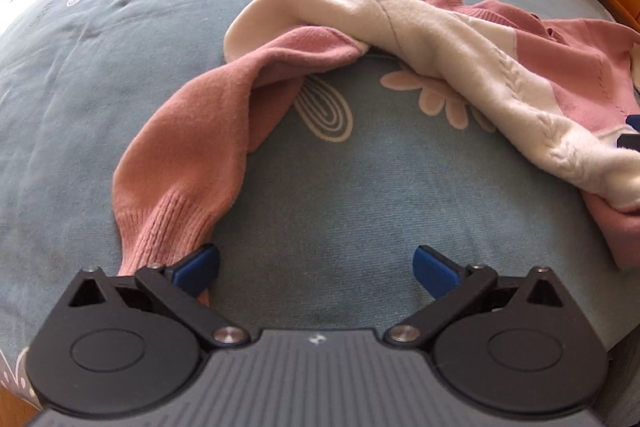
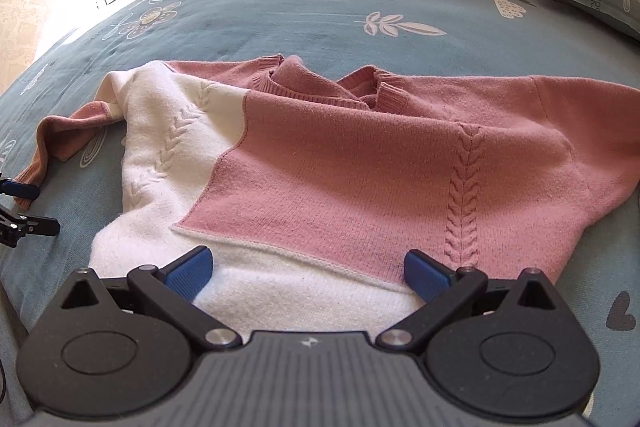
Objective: Fold clothes
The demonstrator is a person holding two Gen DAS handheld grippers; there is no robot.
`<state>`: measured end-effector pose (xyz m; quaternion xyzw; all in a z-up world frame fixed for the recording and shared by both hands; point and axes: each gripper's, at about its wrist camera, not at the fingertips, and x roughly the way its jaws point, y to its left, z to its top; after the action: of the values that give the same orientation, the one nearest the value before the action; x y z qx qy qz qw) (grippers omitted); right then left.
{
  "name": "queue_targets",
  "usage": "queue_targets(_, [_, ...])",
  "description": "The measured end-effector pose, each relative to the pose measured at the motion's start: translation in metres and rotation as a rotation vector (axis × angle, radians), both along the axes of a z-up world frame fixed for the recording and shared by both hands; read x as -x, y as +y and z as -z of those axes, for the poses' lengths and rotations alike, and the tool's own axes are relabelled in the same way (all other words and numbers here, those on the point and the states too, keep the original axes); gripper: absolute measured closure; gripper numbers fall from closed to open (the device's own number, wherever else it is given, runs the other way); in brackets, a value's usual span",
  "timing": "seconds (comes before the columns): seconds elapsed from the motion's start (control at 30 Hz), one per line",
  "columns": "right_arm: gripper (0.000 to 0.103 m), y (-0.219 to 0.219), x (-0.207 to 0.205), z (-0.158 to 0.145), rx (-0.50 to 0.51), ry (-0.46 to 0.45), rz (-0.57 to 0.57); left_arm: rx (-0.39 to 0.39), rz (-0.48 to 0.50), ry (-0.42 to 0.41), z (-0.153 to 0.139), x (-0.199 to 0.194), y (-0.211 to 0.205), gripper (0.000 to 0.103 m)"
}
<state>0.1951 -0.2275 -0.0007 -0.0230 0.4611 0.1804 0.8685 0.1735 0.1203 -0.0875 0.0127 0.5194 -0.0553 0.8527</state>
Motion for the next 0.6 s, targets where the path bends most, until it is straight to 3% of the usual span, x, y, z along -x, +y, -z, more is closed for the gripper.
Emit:
queue_targets(0.17, [0.000,0.003,0.003,-0.002,0.014,-0.006,0.010,-0.014,0.013,-0.125,-0.033,0.002,-0.002,0.001])
queue_targets(0.23, [0.000,0.003,0.004,-0.003,0.016,-0.007,0.015,-0.018,0.040,-0.203,-0.051,-0.010,-0.009,0.001])
queue_targets(0.33, [0.000,0.003,0.005,-0.006,0.022,-0.011,0.019,-0.089,0.063,-0.271,-0.064,-0.044,-0.022,0.001])
queue_targets(0.47, [0.000,0.000,0.005,-0.012,0.030,-0.020,0.024,-0.165,0.076,-0.225,-0.044,-0.099,-0.027,0.001])
queue_targets(0.6, [0.000,-0.006,0.004,-0.015,0.044,-0.029,0.036,-0.271,0.123,-0.200,-0.015,-0.120,-0.041,0.001])
